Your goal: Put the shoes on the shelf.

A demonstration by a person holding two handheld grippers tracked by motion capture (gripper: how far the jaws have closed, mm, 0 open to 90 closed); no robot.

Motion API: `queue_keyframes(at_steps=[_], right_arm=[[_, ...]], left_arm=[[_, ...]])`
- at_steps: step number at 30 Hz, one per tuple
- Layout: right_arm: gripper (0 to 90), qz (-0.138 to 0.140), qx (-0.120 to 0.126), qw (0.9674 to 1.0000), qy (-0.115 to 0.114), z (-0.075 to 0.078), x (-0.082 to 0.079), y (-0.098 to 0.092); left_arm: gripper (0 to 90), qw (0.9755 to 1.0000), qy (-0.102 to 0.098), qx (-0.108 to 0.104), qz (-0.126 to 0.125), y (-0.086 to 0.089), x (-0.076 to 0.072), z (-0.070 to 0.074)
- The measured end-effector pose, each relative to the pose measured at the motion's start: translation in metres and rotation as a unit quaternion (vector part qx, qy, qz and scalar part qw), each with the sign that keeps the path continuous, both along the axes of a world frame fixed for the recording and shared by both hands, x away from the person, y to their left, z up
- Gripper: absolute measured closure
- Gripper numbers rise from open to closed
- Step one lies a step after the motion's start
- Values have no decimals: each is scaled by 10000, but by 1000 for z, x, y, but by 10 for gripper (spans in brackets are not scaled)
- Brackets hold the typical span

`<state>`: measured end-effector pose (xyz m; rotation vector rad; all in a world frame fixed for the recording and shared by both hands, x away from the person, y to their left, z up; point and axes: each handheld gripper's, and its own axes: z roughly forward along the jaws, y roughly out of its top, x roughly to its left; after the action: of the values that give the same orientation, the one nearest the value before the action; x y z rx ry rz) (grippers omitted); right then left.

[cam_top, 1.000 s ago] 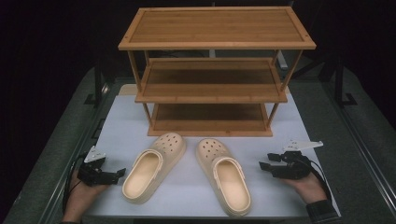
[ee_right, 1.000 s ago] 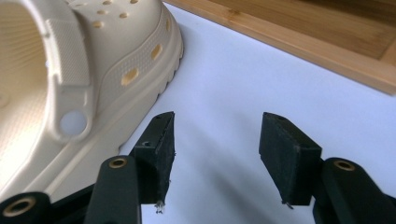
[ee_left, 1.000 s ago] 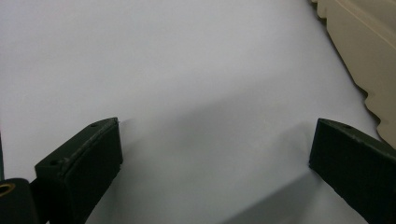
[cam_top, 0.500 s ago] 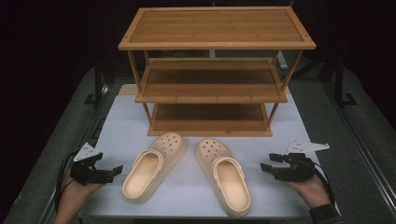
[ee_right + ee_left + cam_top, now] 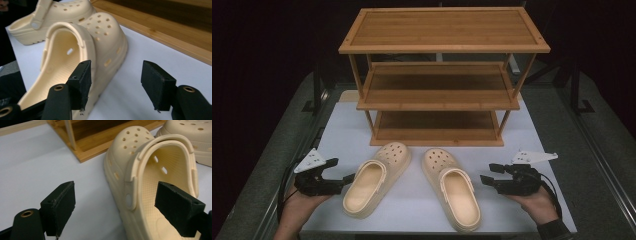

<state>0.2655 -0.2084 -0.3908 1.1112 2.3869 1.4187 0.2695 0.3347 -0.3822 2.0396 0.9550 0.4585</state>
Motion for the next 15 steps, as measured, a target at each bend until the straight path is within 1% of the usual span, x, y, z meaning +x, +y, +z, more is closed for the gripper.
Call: queue_keyframes(at_steps=[3,4,6,12,15], right_arm=[[411,121,-1,9999,-5,1,1,9],[411,144,-5,9999,6,1,1,12],[411,221,-15,9998,23,0,2,18],[417,407,9,9992,59,-1,6,35],[419,464,-17,9989,92,-2,8,43]], left_arm=[[175,9999,39,-1,-124,-9,3,-2],[207,9998,52,-24,-182,-11,5,-2],[223,9997,70,-6,-252,-17,8,-3],[269,9993,93,43,-364,-29,18,-7],[297,9990,129,-30,-420,-32,24,-10]])
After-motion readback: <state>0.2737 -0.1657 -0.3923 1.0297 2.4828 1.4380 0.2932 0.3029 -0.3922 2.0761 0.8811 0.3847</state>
